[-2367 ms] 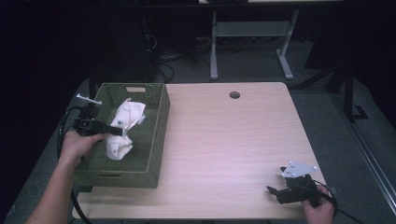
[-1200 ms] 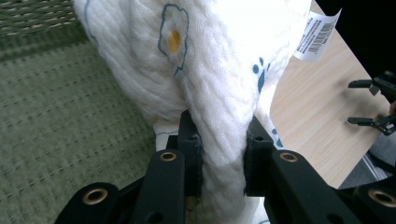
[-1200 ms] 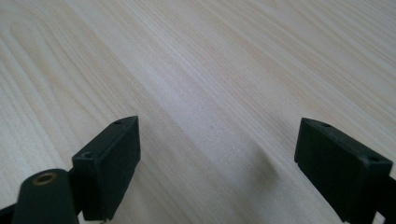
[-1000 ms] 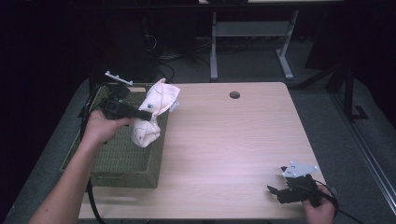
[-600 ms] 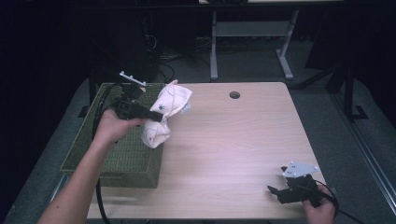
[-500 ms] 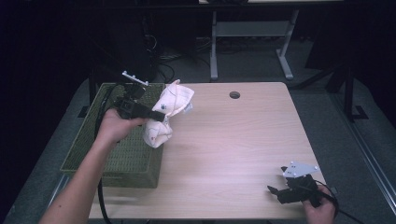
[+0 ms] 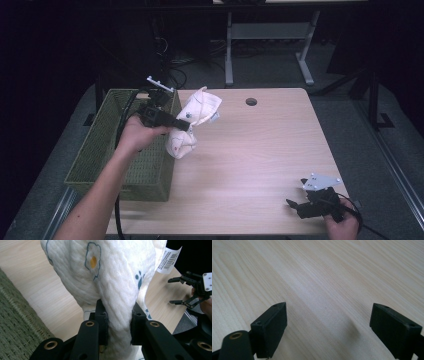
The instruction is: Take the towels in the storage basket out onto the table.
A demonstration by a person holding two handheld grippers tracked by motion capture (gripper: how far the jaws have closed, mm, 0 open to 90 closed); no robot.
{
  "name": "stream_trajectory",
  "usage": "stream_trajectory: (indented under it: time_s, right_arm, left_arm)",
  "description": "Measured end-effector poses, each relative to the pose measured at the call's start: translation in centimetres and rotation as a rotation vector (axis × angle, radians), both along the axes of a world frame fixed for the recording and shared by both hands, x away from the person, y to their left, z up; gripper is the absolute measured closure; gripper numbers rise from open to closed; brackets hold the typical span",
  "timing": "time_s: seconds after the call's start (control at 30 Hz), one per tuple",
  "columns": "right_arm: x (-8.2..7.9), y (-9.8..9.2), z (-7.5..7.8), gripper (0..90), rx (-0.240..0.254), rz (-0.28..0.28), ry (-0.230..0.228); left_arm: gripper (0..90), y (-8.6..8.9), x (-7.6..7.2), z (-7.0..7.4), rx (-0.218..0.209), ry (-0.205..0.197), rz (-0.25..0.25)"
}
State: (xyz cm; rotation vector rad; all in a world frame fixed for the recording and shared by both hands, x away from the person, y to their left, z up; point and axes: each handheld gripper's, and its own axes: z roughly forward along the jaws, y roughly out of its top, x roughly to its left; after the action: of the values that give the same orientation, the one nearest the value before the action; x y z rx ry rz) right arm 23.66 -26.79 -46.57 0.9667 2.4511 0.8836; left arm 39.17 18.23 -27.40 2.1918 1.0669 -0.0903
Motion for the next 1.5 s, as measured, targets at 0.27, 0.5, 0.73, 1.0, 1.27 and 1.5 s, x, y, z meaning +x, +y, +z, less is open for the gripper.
stream_trajectory:
  time_s: [0.27, 0.5, 0.73, 1.0, 1.27, 1.5]
  right_arm:
    - [0.0, 0.0, 0.0, 14.0, 0.000, 0.003, -0.007]
    - [0.0, -0.1, -0.1, 14.0, 0.001, -0.003, -0.001]
    - [0.1, 0.0, -0.1, 14.0, -0.001, -0.002, -0.001]
    - [0.1, 0.0, -0.2, 14.0, -0.002, -0.002, 0.000]
    - [0.1, 0.0, -0.2, 14.0, -0.002, -0.001, 0.002]
    - [0.0, -0.1, -0.2, 14.0, -0.004, 0.000, 0.002]
  left_arm:
    - [74.0, -1.3, 0.3, -0.5, 0.004, 0.008, -0.016]
    - [74.1, -2.7, 0.8, -1.1, 0.018, 0.016, -0.041]
    - [74.0, -4.2, 1.2, -2.5, 0.004, 0.037, -0.058]
    - [74.0, -5.7, 1.4, -3.5, 0.015, 0.058, -0.072]
    - [74.0, -7.4, 1.7, -4.5, 0.028, 0.072, -0.083]
    - [74.0, -9.1, 1.7, -5.9, 0.008, 0.103, -0.102]
